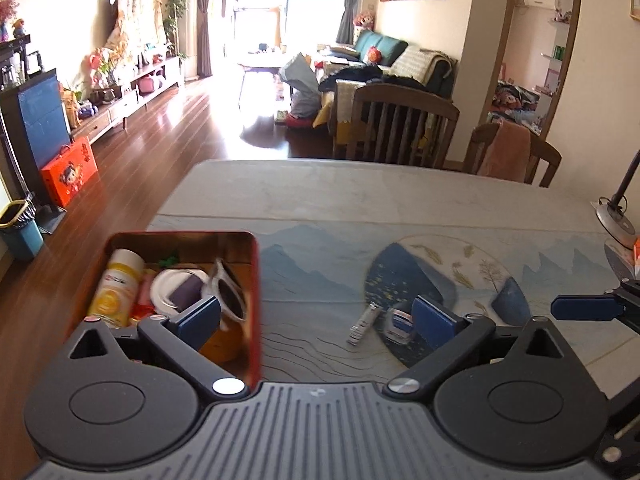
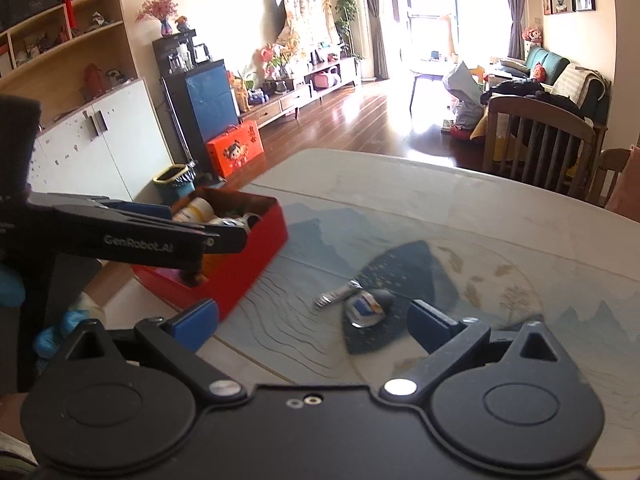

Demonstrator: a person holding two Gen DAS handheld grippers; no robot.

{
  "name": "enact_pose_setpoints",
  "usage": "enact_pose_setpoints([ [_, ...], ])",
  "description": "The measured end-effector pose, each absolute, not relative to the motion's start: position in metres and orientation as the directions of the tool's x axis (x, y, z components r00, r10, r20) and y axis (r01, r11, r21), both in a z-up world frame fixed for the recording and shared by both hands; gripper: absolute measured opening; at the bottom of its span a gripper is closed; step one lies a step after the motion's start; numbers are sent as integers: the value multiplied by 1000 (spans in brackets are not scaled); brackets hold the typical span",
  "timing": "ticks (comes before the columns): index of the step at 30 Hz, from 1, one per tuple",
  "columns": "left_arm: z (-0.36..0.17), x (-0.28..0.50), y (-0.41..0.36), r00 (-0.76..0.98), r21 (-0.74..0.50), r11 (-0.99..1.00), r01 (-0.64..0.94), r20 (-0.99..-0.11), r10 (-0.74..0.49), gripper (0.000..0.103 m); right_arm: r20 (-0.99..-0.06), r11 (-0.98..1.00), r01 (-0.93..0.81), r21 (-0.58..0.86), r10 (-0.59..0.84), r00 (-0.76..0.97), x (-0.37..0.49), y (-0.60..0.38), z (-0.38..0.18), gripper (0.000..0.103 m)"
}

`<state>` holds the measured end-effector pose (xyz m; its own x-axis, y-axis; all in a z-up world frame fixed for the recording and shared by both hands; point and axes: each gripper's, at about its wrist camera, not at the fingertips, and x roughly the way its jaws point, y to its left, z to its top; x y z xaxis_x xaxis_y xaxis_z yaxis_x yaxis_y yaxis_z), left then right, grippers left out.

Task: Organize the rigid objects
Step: 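Grasp the blue-labelled tape measure with the right tool while the left tool grasps the silver nail clipper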

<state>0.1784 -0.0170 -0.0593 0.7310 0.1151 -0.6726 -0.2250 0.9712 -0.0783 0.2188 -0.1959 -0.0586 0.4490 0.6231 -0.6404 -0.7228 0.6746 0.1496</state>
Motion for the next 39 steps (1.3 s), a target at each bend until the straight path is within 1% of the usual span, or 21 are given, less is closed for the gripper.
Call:
enact_pose_setpoints([
  [5,-70,192,-30,714,-87,975,-205,-694,88,102,-664,683,-719,131,599,448,234,-207,-74,101],
  [10,-87,209,-33,691,-93,969,-229,-717,94,102,-685,662,-745,79,579,442,248,-206,-91,100],
  [15,-101,223,-36,680,-40,972,-231,-722,132,102,-704,627,-777,49,574,419,265,-197,-107,97],
  [20,-116,236,-34,664,-44,973,-225,-738,120,102,-730,583,-812,25,566,383,281,-181,-126,93],
  [36,-153,276,-26,617,-6,978,-208,-777,127,101,-750,495,-868,28,585,309,318,-148,-162,85],
  [39,-157,280,-27,610,-1,981,-194,-783,120,97,-753,487,-873,31,586,301,321,-145,-166,81],
])
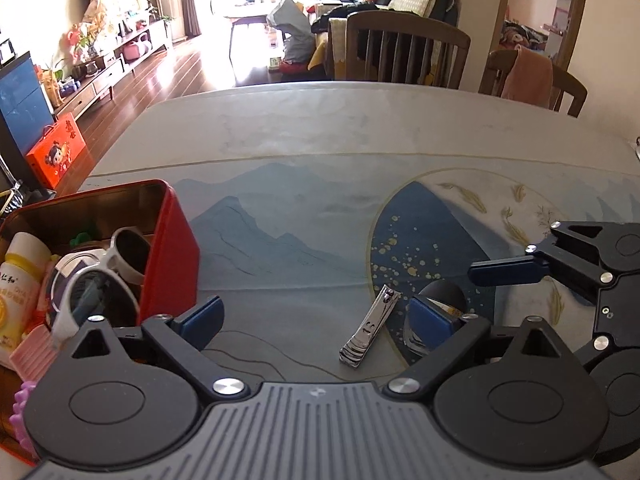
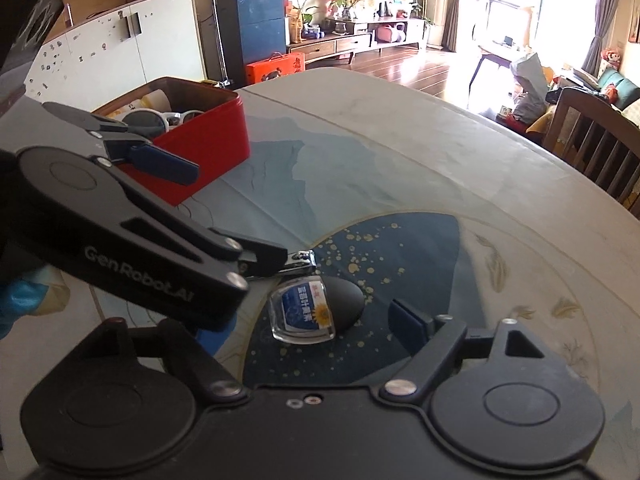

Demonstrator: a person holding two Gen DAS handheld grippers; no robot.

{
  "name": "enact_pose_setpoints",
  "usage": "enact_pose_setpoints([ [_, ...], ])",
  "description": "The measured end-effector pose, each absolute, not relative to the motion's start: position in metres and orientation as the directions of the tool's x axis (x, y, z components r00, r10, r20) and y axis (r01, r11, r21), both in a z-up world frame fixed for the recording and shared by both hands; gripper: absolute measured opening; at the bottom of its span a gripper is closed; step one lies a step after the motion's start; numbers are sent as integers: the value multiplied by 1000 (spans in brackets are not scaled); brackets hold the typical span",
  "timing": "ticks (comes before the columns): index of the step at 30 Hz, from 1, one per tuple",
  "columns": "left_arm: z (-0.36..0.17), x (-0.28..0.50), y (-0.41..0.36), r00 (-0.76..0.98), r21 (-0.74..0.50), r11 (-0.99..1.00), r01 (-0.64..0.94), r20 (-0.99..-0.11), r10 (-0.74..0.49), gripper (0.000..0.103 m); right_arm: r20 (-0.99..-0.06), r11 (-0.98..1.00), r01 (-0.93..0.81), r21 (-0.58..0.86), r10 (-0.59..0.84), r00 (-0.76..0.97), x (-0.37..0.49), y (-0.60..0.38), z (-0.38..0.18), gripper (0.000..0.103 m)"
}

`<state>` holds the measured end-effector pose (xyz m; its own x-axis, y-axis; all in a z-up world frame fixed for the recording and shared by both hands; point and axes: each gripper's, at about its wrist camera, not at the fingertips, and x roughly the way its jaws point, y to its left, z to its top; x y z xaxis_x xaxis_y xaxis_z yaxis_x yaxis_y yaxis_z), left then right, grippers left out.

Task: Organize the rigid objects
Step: 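Grasp the blue-labelled tape measure with the right tool while the left tool grasps the silver nail clipper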

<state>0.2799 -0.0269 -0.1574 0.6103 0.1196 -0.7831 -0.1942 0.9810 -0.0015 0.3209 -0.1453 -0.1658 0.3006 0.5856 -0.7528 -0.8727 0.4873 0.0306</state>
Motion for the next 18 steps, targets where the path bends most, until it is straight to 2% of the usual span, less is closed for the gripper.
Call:
enact_pose_setpoints([
  [6,-160,285,-32,622,30,986,-166,-773,128,93,-744,487,-872,40,597,300,326,-147,-170,70],
  [7,-160,285,-32,624,32,986,-161,-771,128,88,-741,484,-874,36,599,302,326,-147,-170,67],
  [9,-160,287,-35,624,31,989,-145,-773,116,79,-738,476,-879,19,600,309,325,-148,-169,55],
  [10,-160,287,-38,625,36,990,-139,-772,116,79,-737,469,-883,12,601,309,324,-149,-168,54],
  [14,-163,289,-45,629,49,993,-105,-771,105,77,-736,460,-888,6,603,308,323,-157,-168,53],
  [17,-166,292,-48,624,39,996,-83,-777,82,68,-738,460,-888,-2,598,312,321,-164,-167,53],
  [18,-168,294,-50,619,44,996,-80,-781,84,62,-738,462,-887,0,598,312,321,-166,-167,53],
])
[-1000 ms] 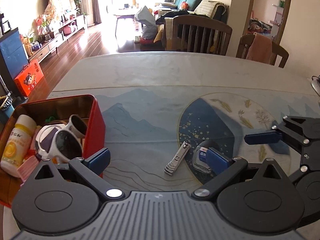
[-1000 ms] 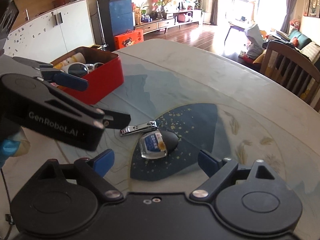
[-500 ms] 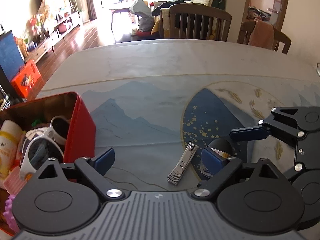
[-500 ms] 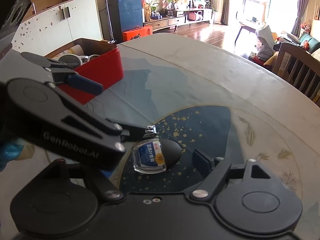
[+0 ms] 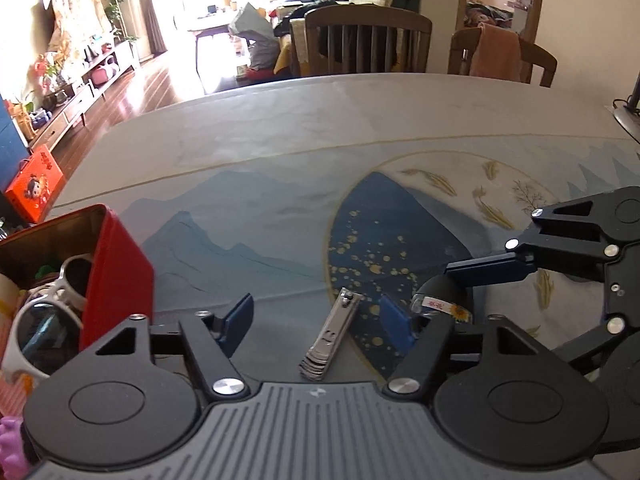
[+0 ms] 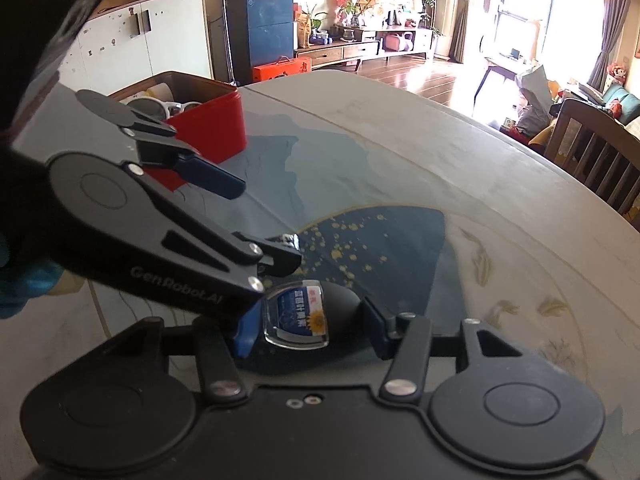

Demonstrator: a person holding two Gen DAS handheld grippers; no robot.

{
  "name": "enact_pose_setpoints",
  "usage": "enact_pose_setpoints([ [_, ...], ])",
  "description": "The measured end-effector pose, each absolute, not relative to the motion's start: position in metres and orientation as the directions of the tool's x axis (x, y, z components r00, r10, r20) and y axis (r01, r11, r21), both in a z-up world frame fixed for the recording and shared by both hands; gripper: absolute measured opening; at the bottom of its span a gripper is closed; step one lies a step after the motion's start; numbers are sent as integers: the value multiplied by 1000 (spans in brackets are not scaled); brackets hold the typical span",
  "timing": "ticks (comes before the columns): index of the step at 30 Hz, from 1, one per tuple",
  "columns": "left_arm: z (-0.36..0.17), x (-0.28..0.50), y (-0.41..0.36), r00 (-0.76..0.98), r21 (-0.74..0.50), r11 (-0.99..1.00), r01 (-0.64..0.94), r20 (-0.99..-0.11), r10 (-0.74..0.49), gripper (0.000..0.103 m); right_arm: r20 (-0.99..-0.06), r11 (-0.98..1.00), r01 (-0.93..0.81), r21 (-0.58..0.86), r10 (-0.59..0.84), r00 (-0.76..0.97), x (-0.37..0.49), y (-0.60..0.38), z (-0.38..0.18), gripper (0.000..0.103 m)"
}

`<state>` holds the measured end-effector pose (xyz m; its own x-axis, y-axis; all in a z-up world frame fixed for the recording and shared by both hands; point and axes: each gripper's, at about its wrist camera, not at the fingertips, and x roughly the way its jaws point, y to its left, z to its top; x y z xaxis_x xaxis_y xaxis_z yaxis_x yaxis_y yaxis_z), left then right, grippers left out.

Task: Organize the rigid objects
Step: 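Grasp the blue-labelled tape measure with the right tool while the left tool grasps the silver nail clipper, then carry the tape measure with the right tool while the left tool carries the nail clipper to the red tin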

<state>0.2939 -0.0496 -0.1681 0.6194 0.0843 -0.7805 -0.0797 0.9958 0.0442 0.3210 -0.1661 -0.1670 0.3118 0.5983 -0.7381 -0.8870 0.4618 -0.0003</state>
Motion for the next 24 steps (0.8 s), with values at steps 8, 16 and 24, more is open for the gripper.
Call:
enact_pose_setpoints([
  [8,-170,298,-57,615,23,999,-47,-787,47,32,-741,485,-874,4,588,323,318,-182,-167,53],
  [16,-169,294,-68,608,39,999,-32,-793,51,11,-742,538,-843,25,575,345,312,-191,-167,53],
  [24,-163,281,-65,592,10,996,-85,-804,58,11,-748,610,-792,25,537,390,299,-198,-159,53],
])
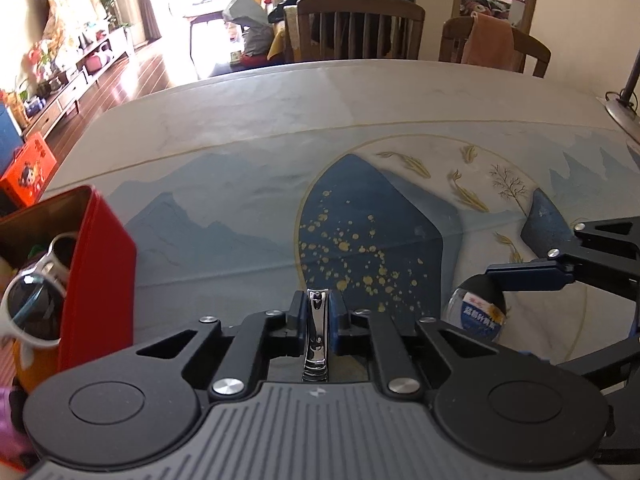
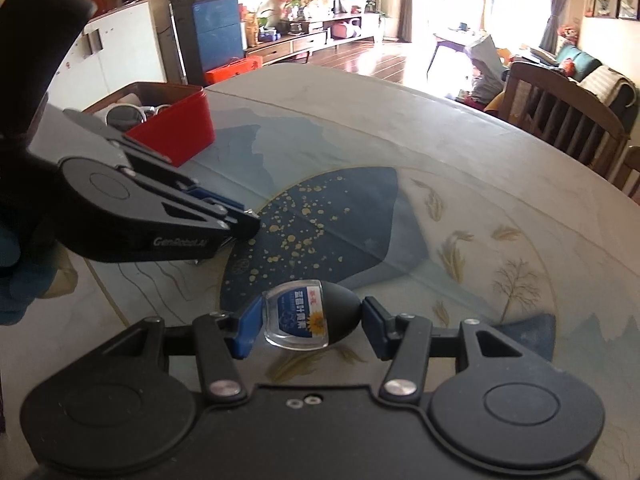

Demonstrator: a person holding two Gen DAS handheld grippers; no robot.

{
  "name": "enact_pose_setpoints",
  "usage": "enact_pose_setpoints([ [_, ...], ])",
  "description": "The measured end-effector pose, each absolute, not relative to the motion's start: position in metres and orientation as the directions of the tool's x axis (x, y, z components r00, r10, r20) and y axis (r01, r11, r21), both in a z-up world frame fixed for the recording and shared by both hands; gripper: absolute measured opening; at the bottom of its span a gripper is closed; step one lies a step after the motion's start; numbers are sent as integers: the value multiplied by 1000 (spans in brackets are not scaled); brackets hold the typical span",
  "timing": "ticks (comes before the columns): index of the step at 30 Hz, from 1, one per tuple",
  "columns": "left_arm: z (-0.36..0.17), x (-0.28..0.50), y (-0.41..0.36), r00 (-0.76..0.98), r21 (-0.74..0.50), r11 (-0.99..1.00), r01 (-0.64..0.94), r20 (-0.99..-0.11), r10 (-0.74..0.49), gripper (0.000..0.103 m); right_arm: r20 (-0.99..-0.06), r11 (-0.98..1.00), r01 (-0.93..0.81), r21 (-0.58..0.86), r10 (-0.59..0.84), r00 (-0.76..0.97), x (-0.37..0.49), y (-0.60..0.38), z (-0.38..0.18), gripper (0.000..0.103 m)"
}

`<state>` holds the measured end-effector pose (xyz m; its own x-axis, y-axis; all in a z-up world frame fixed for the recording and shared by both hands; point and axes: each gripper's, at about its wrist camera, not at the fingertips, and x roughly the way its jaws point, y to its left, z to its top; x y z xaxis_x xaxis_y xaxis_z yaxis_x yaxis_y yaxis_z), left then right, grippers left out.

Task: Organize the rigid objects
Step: 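Carry the tape measure with the right tool while the left tool carries the nail clipper to the red tin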

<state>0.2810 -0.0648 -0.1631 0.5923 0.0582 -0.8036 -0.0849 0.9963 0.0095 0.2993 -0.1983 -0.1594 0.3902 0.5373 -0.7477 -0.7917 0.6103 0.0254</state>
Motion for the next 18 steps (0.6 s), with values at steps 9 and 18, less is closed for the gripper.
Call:
enact_pose_setpoints([
  [9,-135,244,-56,635,-33,992,-123,-771,53,11,-719,635,-772,32,551,423,270,-205,-131,53],
  [18,-105,211,-40,684,-57,986,-154,-726,65,11,-676,627,-779,21,583,451,237,-198,-98,53],
])
